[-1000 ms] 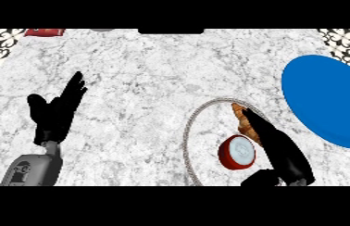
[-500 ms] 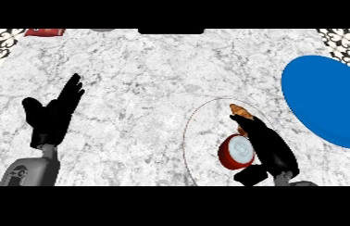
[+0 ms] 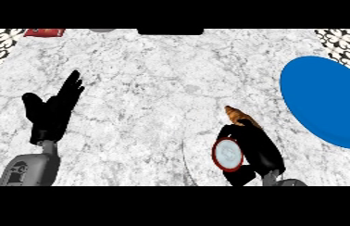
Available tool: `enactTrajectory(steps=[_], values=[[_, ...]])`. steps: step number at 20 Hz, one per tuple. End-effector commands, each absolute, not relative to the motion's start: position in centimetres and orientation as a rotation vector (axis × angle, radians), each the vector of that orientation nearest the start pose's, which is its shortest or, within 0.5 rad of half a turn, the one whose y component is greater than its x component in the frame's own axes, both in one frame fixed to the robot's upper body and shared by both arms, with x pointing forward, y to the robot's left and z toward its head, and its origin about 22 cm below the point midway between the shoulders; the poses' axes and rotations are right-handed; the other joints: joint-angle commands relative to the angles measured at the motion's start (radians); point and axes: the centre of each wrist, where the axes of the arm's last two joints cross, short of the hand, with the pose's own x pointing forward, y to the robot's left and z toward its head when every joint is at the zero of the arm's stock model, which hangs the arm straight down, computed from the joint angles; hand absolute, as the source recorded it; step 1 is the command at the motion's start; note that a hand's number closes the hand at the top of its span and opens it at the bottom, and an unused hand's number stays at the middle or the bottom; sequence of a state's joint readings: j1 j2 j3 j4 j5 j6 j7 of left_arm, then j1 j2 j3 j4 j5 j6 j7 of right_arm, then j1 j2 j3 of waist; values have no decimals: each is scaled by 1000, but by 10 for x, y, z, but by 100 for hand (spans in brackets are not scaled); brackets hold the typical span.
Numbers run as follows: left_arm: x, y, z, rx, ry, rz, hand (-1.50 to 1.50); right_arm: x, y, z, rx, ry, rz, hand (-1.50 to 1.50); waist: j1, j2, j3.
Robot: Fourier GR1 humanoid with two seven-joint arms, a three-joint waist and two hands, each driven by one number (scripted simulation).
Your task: Pick the can from the placemat and place it in the plate
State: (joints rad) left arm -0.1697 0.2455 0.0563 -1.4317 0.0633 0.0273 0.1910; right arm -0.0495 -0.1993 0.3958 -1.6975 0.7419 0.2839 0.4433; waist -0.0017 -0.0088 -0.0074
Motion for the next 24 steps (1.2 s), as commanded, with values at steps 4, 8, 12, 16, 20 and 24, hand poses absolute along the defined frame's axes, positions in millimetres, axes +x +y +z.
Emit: enactTrajectory(steps=[4,8,12,16,20,24], values=[[279,285,22,157,-1411,-117,0,314,-153,42,-581,-1069,889,150,35,16,8],[292,274,22,155,-1420,-121,0,361,-149,51,-726,-1064,759,150,44,23,8],[295,276,29,164,-1423,-94,0,383,-152,76,-993,-1147,706,150,36,17,8],[290,273,16,157,-1407,-96,0,383,-155,94,-1261,-1287,572,150,18,13,7],[284,288,23,179,-1393,-82,0,384,-167,117,-1490,-1294,422,150,4,3,7],[280,276,21,167,-1407,-90,0,392,-167,121,-1548,-1240,232,150,9,9,7]])
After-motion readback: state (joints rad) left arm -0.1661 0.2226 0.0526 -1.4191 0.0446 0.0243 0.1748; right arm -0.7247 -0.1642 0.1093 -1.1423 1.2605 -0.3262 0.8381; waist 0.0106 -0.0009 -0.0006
